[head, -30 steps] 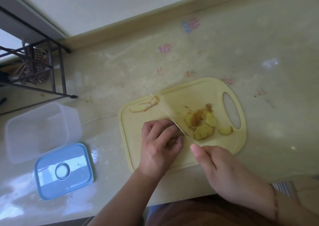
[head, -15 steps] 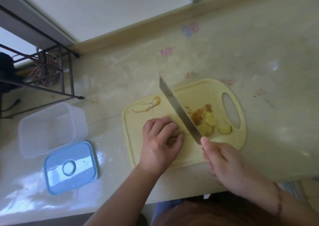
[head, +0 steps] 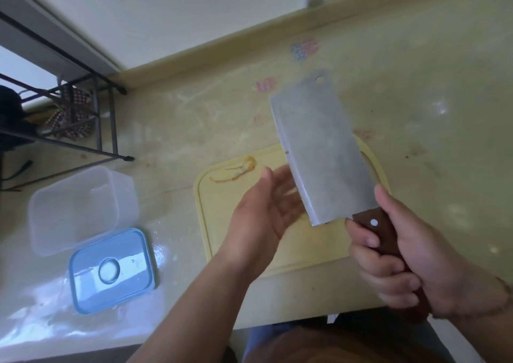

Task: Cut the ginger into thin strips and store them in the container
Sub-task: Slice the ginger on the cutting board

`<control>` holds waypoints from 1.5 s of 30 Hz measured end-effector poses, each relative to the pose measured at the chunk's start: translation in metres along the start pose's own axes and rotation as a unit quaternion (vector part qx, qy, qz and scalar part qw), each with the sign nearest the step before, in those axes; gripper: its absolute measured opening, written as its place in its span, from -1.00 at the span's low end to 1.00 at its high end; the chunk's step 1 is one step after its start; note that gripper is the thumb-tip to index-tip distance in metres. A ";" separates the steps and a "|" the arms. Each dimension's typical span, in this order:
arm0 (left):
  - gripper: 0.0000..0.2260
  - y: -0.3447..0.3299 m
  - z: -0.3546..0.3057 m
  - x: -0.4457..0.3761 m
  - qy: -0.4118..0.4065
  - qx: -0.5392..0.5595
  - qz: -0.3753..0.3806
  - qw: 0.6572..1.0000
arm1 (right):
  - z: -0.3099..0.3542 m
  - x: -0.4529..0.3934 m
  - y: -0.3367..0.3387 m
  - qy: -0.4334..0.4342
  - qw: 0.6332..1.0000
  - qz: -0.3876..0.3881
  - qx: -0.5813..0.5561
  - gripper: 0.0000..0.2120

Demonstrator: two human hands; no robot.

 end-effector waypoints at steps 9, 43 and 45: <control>-0.78 0.004 0.015 -0.004 0.070 0.008 0.070 0.995 | -0.002 0.007 0.013 0.011 1.000 -0.006 0.002 -0.34; -0.91 0.034 0.005 0.016 -0.496 -0.580 -0.115 0.636 | -0.021 0.006 0.010 0.103 0.802 -0.251 0.531 -0.10; -0.94 0.033 0.003 0.016 -0.499 -0.579 -0.118 0.634 | -0.021 0.013 0.004 0.102 0.794 -0.267 0.537 -0.05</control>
Point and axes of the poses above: each hand's wrist, its own x-axis away from the middle knuckle, its own y-axis out of the back of the hand, z = x × y, the point moved 7 cm from there along -x, towards the middle knuckle, and after that the axes turned 3 degrees about -x, right-handed, at the moved point
